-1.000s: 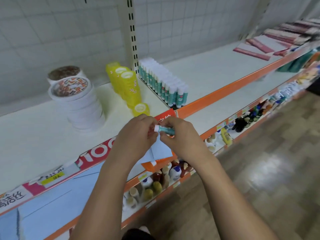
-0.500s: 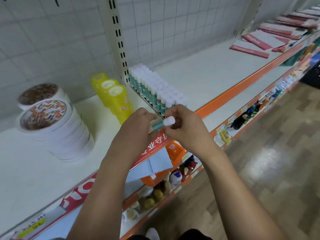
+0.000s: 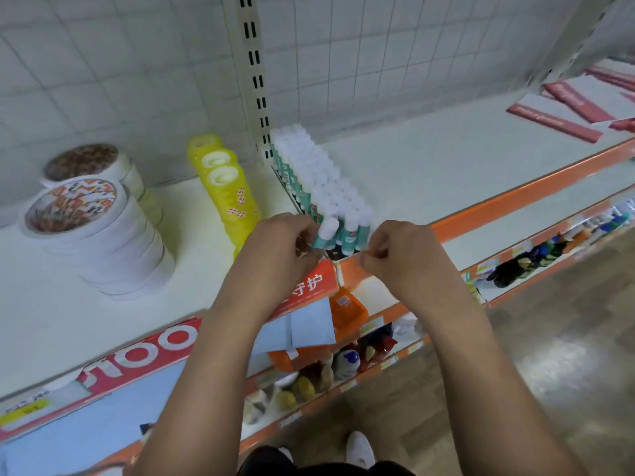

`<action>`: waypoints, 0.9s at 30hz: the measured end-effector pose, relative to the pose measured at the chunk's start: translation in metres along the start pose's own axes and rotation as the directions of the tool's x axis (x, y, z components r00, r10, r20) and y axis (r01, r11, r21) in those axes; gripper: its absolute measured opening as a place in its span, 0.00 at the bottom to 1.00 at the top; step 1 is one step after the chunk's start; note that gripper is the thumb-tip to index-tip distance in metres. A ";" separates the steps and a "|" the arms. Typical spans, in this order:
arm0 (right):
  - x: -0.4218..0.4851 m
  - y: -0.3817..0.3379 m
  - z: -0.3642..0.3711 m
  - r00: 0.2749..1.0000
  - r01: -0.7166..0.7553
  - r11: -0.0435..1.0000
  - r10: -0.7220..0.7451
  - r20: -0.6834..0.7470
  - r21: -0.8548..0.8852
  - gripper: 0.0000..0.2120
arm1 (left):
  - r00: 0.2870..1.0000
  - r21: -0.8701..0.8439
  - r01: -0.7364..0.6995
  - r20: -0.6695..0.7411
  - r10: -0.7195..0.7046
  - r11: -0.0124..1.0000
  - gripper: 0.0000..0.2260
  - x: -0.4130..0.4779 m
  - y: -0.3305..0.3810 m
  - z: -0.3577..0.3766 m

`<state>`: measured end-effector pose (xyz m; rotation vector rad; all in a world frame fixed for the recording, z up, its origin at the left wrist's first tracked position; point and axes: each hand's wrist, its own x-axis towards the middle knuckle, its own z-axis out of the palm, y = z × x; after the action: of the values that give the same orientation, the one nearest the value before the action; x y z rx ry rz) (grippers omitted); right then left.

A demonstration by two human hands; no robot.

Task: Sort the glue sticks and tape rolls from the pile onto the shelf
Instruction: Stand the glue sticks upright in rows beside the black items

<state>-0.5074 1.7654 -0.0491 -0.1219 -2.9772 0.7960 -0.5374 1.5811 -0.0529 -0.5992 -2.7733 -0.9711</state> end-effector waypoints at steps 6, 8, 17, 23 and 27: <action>0.031 0.017 -0.001 0.993 0.079 0.994 -0.072 0.089 -0.080 0.20 | 0.981 0.002 0.141 -0.134 -0.139 0.990 0.06 0.002 0.016 0.024; 0.039 0.020 0.004 0.988 0.123 0.991 -0.116 0.104 -0.061 0.15 | 0.971 -0.010 0.180 -0.158 -0.180 0.984 0.06 0.003 0.019 0.032; 0.054 0.028 0.011 0.977 0.182 0.982 -0.175 0.125 -0.045 0.12 | 0.904 -0.049 0.318 -0.285 -0.318 0.947 0.08 0.003 0.025 0.052; 0.056 0.028 0.013 0.967 0.230 0.967 -0.215 0.133 -0.106 0.08 | 0.885 -0.020 0.381 -0.282 -0.371 0.924 0.08 0.004 0.029 0.057; 0.057 0.028 0.012 0.960 0.251 0.962 -0.234 0.152 -0.105 0.10 | 0.868 -0.026 0.416 -0.287 -0.405 0.909 0.07 0.004 0.030 0.061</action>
<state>-0.5637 1.7893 -0.0716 0.3015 -3.0849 0.6144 -0.5287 1.6420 -0.0819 0.1487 -2.6891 -0.9819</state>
